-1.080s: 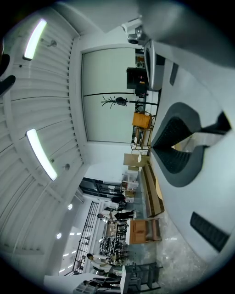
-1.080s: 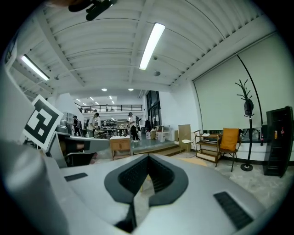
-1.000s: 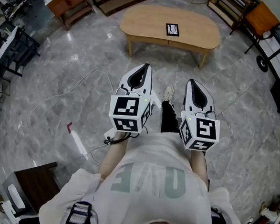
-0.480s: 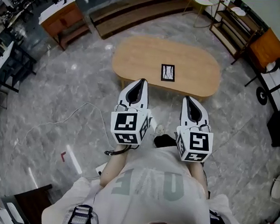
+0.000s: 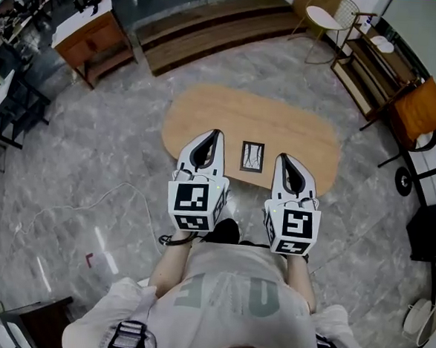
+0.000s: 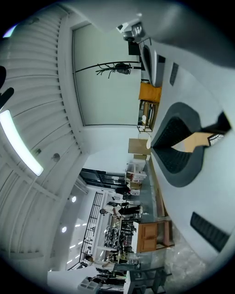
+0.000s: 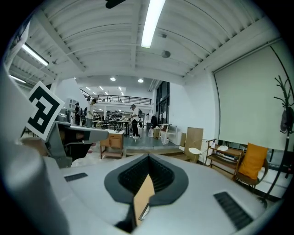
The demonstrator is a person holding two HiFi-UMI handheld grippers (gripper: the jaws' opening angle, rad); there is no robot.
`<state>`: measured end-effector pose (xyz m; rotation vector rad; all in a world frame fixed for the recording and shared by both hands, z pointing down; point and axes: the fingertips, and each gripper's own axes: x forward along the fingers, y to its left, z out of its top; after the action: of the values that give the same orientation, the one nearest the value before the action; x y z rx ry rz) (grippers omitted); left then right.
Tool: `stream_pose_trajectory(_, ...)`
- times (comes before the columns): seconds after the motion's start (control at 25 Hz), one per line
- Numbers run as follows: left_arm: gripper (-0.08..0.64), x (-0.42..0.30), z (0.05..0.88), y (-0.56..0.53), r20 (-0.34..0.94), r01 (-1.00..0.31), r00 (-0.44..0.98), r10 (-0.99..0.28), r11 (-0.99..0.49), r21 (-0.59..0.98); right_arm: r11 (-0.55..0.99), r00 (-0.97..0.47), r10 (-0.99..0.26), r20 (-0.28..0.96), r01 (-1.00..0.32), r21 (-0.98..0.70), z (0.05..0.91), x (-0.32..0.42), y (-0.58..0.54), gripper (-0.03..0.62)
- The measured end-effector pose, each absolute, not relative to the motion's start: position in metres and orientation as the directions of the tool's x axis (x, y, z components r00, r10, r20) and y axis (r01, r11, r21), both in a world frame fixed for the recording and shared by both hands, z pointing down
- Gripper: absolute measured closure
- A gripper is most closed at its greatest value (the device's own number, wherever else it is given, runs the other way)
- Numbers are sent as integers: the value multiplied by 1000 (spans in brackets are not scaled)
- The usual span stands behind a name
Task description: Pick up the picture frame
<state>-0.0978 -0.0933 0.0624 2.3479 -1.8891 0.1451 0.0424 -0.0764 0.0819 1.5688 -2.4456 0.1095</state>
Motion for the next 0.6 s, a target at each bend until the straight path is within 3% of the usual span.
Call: stream_pose_trajectory(0.6, 551, -60, 41, -147, 123, -936, 351, -928, -351, 25, 346, -335, -925, 177, -938, 34, 64, 43, -118, 588)
